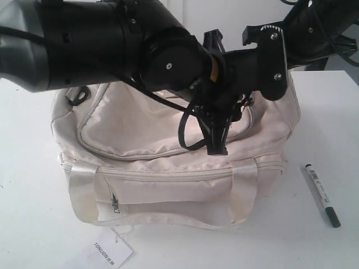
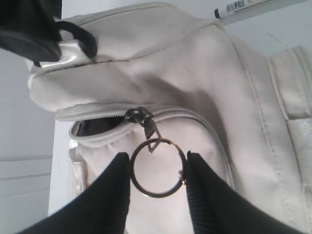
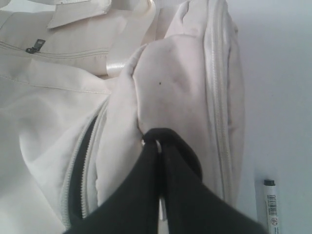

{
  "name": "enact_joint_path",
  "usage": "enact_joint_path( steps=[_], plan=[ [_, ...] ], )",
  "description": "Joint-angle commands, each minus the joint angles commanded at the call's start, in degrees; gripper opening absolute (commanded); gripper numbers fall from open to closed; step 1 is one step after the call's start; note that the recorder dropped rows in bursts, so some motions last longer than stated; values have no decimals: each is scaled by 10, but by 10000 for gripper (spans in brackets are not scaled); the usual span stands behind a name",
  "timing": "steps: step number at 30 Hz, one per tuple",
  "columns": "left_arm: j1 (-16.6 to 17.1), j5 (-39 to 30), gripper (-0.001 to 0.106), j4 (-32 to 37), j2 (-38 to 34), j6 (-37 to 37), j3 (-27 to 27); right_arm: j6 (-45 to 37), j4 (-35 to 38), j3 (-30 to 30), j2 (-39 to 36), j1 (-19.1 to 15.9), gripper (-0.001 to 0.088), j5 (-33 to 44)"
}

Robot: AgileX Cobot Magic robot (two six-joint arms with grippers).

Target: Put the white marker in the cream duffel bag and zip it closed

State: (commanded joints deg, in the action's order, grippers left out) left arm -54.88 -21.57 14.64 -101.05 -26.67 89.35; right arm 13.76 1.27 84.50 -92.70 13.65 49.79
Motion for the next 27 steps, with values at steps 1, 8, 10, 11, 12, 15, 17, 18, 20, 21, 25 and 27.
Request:
enact_joint_path(
  steps=[1, 8, 10, 11, 12, 15, 17, 18, 20, 21, 25, 27],
  plan=[
    [5, 1, 0, -13, 0, 0, 0, 0, 0, 0, 0, 0, 0, 0],
    [40, 5, 0, -155, 1, -54, 0, 0, 0, 0, 0, 0, 0, 0],
    [53, 4, 0, -241, 3, -113, 0, 0, 0, 0, 0, 0, 0, 0],
    [59, 1, 0, -288, 3, -139, 0, 0, 0, 0, 0, 0, 0, 0],
    [66, -4, 0, -336, 5, -173, 0, 0, 0, 0, 0, 0, 0, 0],
    [89, -38, 0, -462, 5, -269, 0, 1, 0, 0, 0, 0, 0, 0],
    [113, -83, 0, -542, 5, -336, 0, 1, 0, 0, 0, 0, 0, 0],
    [120, -92, 0, -561, 5, -342, 0, 1, 1, 0, 0, 0, 0, 0],
    [133, -105, 0, -598, 5, -350, 0, 1, 4, 0, 0, 0, 0, 0],
    [137, -106, 0, -606, 5, -350, 0, 1, 4, 0, 0, 0, 0, 0],
    [137, -136, 0, -615, 5, -366, 0, 1, 4, 0, 0, 0, 0, 0],
    [137, -144, 0, -623, 5, -376, 0, 5, 4, 0, 0, 0, 0, 0]
  ],
)
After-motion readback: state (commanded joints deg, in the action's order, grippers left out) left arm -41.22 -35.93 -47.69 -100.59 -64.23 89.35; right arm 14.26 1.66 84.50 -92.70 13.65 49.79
